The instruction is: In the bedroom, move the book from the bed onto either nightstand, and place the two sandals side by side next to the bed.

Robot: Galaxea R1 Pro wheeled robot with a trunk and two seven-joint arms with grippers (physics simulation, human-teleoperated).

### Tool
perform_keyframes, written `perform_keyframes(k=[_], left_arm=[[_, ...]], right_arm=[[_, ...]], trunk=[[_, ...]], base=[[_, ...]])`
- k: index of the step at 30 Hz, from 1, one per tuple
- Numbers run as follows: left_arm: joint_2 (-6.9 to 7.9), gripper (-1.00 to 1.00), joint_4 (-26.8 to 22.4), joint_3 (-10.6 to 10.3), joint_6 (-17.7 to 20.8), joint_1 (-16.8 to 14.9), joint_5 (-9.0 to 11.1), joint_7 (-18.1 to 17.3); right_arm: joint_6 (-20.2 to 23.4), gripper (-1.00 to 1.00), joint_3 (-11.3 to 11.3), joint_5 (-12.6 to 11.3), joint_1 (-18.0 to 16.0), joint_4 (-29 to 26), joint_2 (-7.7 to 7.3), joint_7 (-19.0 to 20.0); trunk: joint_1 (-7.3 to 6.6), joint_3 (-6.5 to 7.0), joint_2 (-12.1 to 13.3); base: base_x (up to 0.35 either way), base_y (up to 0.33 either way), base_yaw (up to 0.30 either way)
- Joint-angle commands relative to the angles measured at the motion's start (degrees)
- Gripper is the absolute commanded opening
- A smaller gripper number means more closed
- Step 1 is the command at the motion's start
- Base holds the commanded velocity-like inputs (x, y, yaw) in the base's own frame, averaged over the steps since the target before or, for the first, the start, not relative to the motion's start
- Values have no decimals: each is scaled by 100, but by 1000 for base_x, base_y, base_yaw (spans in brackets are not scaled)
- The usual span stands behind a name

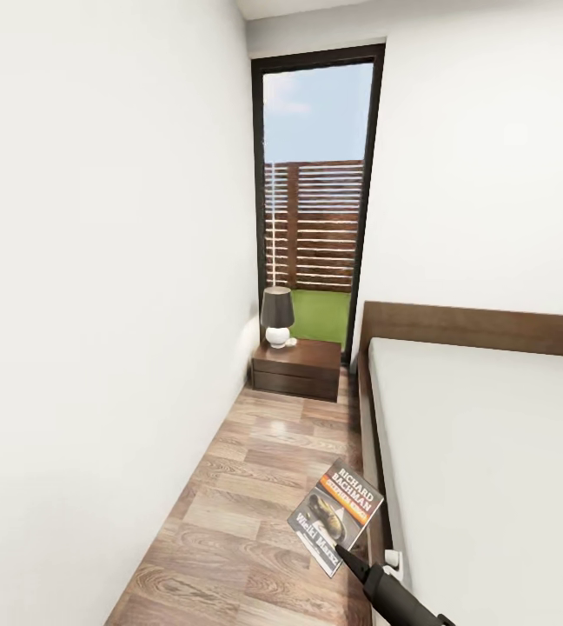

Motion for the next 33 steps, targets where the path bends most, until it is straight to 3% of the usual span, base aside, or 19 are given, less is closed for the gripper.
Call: perform_keyframes(k=[1, 33], left_arm=[[5, 100, -19, -49, -1, 5, 26, 39], [5, 100, -21, -49, 1, 5, 26, 39]], right_arm=[[60, -100, 11, -52, 0, 4, -2, 14], [59, -100, 25, -45, 0, 8, -2, 5]], trunk=[[2, 0, -3], [2, 0, -3]], base=[[0, 0, 3], [0, 0, 68]])
